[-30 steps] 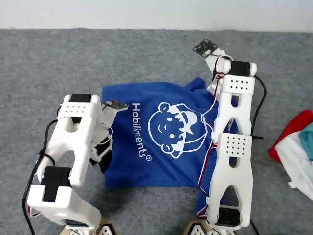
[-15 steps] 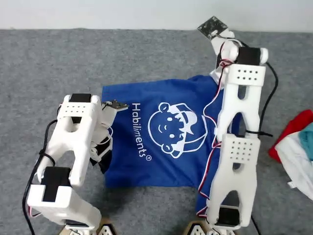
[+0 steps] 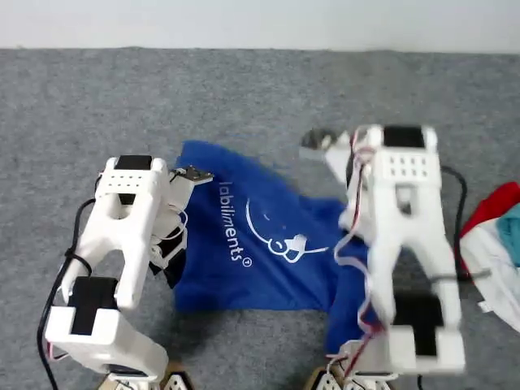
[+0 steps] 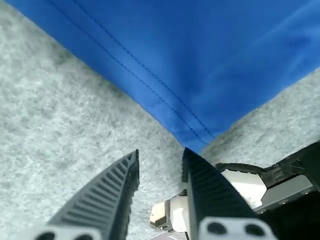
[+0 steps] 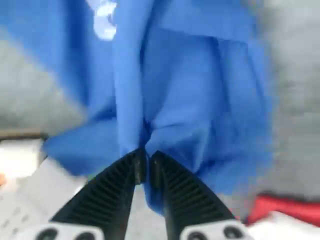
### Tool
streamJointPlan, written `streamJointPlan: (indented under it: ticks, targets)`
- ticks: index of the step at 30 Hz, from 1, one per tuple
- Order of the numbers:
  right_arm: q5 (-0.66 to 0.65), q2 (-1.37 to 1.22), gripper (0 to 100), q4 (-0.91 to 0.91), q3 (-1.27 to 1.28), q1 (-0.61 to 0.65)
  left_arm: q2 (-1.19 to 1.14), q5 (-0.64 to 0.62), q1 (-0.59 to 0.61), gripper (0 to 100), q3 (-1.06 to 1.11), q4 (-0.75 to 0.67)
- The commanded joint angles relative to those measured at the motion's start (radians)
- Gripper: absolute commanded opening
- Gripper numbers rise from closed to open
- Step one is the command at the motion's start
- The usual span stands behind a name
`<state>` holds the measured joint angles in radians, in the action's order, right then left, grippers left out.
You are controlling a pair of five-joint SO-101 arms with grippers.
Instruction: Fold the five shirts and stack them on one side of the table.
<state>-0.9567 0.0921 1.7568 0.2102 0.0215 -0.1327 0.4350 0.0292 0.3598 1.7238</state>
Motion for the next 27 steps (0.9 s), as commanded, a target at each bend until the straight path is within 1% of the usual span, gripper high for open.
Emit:
streamJointPlan:
  ticks: [1,3,4,8,9,11,13,17,20,22,24,27]
  targets:
    - [-0.074,0.225,1.3,0.041,0.27,-0.002,0.048,-0.064,0.023,12,-0.076,0.028]
    - [-0.077,0.3,3.8,0.038,0.354,0.004,0.034,-0.129,0.063,14,-0.189,0.011]
    - [-0.069,0.331,7.1,0.038,0.374,0.004,0.025,-0.153,0.078,15,-0.251,-0.003]
    - [-0.028,0.437,28.2,0.038,0.377,-0.015,-0.084,-0.247,0.072,27,-0.493,0.031]
    - [-0.028,0.463,32.3,0.038,0.377,-0.015,-0.129,-0.279,0.06,29,-0.553,0.032]
    - [-0.023,0.512,36.8,0.038,0.379,-0.019,-0.229,-0.324,0.038,32,-0.682,0.031]
    - [-0.023,0.564,35.6,0.038,0.379,-0.021,-0.354,-0.344,0.008,33,-0.829,0.031]
    - [-0.023,0.647,29.9,0.035,0.385,-0.048,-0.601,-0.411,-0.037,33,-1.158,0.034]
    - [-0.026,0.661,27.0,-0.005,0.387,-0.09,-0.73,-0.433,-0.075,32,-1.36,0.034]
    - [-0.028,0.654,26.2,-0.042,0.387,-0.117,-0.786,-0.433,-0.1,30,-1.469,0.032]
    - [-0.028,0.633,26.3,-0.073,0.387,-0.14,-0.838,-0.407,-0.126,29,-1.543,0.032]
    - [-0.028,0.585,26.3,-0.094,0.385,-0.151,-0.905,-0.295,-0.153,28,-1.57,0.032]
